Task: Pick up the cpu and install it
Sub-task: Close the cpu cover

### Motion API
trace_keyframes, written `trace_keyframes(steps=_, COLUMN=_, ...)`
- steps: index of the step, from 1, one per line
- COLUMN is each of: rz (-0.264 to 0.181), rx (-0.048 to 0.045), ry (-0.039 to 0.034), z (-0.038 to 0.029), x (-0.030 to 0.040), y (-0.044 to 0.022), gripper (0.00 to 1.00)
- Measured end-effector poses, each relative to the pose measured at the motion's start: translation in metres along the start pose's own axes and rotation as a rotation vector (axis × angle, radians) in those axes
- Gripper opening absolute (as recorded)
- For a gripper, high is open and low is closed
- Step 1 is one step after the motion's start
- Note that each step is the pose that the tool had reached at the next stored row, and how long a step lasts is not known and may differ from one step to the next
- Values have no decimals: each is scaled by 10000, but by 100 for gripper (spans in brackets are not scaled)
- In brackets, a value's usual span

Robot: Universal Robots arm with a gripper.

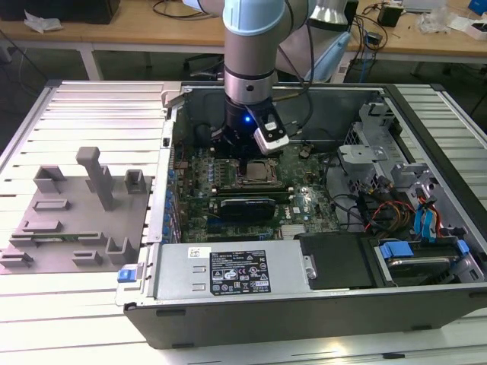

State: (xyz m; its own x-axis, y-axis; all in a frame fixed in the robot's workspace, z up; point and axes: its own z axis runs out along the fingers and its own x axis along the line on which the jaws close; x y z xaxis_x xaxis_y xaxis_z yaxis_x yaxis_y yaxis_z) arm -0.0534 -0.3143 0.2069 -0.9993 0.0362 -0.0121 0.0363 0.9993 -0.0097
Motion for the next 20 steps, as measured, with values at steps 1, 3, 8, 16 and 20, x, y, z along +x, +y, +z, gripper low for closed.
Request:
trace_keyframes(steps=1, rz=-120, rx=9, ry=-1, z=1, x=1, y=0, gripper=11)
trace_keyframes(steps=3, rz=-397, rx=21, ry=-3, z=2, x=2, y=0, gripper=11)
trace_keyframes(steps=8, rz=-974, rx=69, ry=-11, z=8, x=20, y=-1, gripper=11)
trace_keyframes(steps=16, rz=-1041, rx=109, ry=-11, z=35, x=30, y=-1, gripper=11)
trace_keyframes(steps=20, rz=-1041, rx=111, ry=-10, z=39, x=31, y=-1, gripper=11)
